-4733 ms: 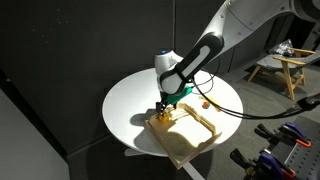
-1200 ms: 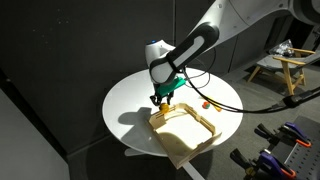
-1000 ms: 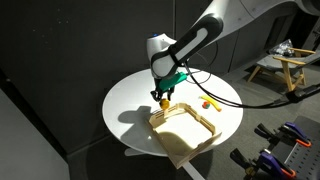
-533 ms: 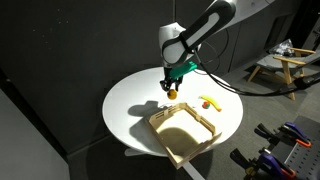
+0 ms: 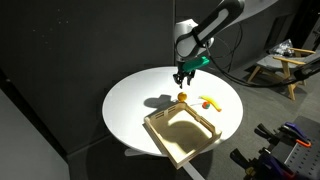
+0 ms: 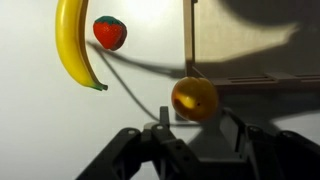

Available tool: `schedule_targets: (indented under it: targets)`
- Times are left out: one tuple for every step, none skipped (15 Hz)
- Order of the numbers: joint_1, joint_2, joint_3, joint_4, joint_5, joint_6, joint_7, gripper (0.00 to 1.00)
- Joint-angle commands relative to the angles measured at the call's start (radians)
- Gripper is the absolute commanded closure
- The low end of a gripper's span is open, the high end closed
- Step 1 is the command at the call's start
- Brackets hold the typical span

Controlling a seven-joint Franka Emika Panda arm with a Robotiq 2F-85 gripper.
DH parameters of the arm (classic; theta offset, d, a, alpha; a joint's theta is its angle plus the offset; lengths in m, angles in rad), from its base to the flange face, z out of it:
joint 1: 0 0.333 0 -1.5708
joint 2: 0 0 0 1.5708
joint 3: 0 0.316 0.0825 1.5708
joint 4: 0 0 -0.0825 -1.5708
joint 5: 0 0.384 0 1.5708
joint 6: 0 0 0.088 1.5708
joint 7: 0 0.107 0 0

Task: Remove the apple from the box and put it on the table.

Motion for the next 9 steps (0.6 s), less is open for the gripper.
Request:
schedule_targets:
  targets:
    - [-0.028, -0.025, -0.009, -0.036, 0.017, 0.012, -0.023, 0.68]
    - [-0.034, -0.024, -0.012, -0.036, 0.016, 0.012, -0.023, 0.68]
    - [-0.037, -0.023, -0.013, -0.037, 0.016, 0.012, -0.022, 0.68]
    - [-0.040, -0.022, -0.013, -0.037, 0.016, 0.012, -0.022, 0.68]
    - [-0.041, -0.023, -0.012, -0.039, 0.017, 0.012, -0.023, 0.68]
    - [-0.041, -0.024, -0.011, -0.042, 0.018, 0.013, -0.024, 0.68]
    - [-0.041, -0.025, -0.008, -0.045, 0.020, 0.014, -0.026, 0.68]
    - [-0.040, -0.028, -0.005, -0.049, 0.021, 0.015, -0.028, 0.51]
    - [-0.040, -0.030, -0.001, -0.054, 0.023, 0.016, -0.031, 0.19]
